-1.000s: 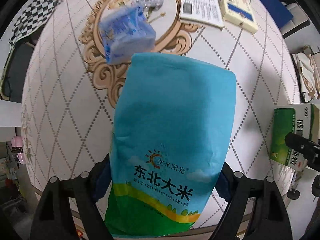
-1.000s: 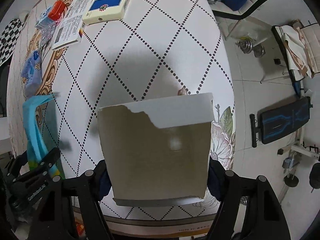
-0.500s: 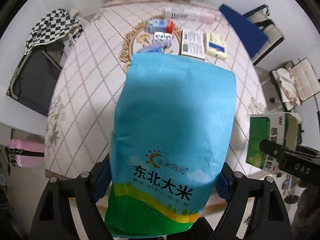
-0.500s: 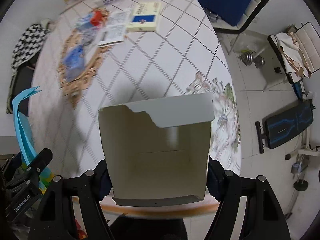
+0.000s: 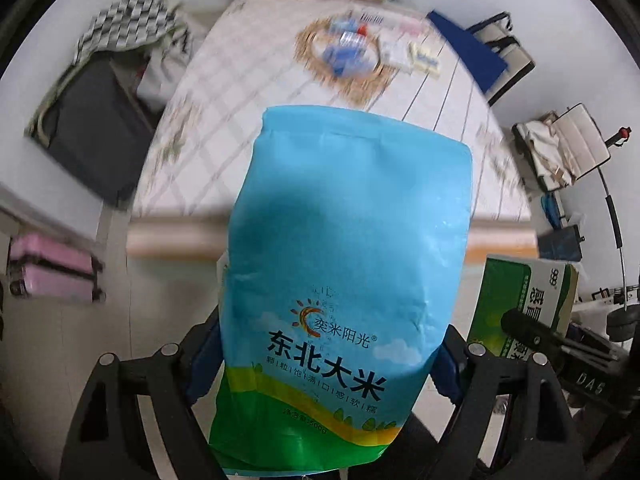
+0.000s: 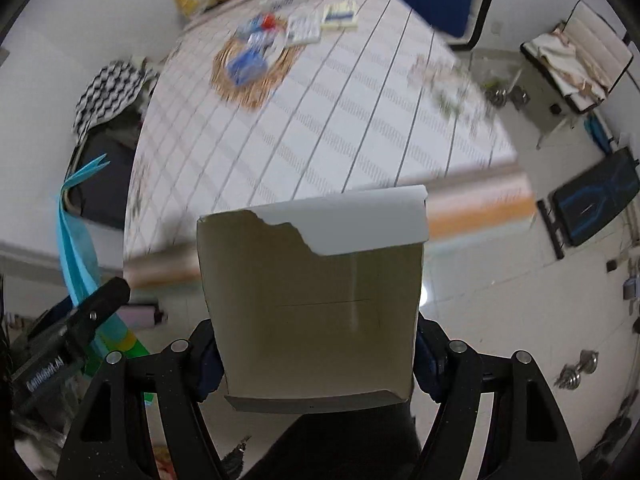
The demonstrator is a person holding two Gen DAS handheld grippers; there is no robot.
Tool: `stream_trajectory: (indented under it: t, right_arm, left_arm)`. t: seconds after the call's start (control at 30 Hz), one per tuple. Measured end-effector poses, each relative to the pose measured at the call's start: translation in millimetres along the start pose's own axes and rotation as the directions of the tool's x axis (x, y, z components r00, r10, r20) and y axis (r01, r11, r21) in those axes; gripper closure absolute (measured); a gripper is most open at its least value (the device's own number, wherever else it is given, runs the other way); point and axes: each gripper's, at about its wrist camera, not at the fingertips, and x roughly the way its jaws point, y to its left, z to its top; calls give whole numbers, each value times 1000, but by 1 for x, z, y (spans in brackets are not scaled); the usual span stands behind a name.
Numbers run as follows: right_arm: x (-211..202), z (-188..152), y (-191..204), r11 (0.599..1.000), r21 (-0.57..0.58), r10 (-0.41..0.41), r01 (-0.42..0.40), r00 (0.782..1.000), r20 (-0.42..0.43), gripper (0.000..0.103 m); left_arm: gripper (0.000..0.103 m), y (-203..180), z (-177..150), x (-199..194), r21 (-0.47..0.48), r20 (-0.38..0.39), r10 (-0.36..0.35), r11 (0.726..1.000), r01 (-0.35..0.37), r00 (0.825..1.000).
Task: Collect trash
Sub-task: 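Carry the cardboard box and rice bag to the bin and release both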
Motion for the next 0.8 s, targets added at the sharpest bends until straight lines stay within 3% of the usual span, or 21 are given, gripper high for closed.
stream_trajectory:
  t: [0.17, 0.37, 0.53, 0.6, 0.7, 0.73, 0.8]
  right_arm:
    - [50, -67, -2, 1000, 4, 3, -3, 994, -109, 26]
    - [150, -116, -20, 997, 75, 49, -32, 970, -238, 26]
    - [261, -151, -49, 986, 165, 81, -29, 943, -321, 26]
    - [307, -164, -60, 978, 204, 114, -45, 934, -338, 26]
    - [365, -173, -69, 970, 230, 151, -73, 928, -342, 25]
    - [384, -176, -70, 969, 231, 163, -85, 925, -342, 25]
    - [415, -180, -71, 967, 234, 183, -104, 921, -343, 22]
  left_arm:
    - [19, 26, -48, 44, -64, -107, -22, 998, 15, 994]
    - [19, 53, -91, 145, -115, -217, -62, 993, 38, 974]
    - [18, 82, -117, 270, -195, -329, -152, 977, 91, 932]
    - [17, 94, -126, 318, -246, -346, -227, 958, 146, 910]
    - [11, 104, -133, 368, -246, -351, -233, 958, 150, 907]
    - [4, 106, -135, 379, -249, -354, -234, 957, 150, 905]
    - [3, 113, -138, 398, -270, -357, -243, 951, 149, 902]
